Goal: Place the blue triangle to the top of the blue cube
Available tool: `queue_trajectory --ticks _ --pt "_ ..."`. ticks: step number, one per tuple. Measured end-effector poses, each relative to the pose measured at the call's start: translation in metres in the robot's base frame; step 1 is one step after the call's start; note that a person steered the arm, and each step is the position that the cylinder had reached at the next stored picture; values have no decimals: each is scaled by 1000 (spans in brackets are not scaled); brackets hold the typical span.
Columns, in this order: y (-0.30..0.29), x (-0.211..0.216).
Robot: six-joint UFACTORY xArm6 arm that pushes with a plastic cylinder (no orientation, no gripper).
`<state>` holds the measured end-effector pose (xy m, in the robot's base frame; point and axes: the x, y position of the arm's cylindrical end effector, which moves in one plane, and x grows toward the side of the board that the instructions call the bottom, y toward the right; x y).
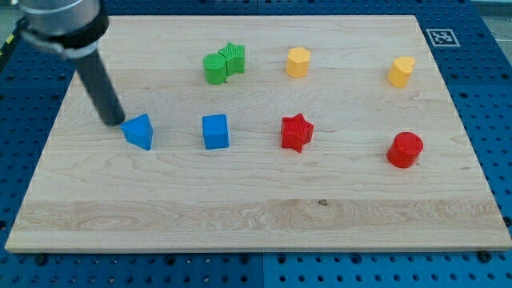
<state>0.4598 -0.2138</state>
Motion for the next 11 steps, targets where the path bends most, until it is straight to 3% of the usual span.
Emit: queue_trajectory --ticks 1,2,4,6,7,8,11 --pt "19 43" --pt "58 46" --pt "123 9" --pt "121 93" --pt "79 98" --pt "57 82" --pt "62 18"
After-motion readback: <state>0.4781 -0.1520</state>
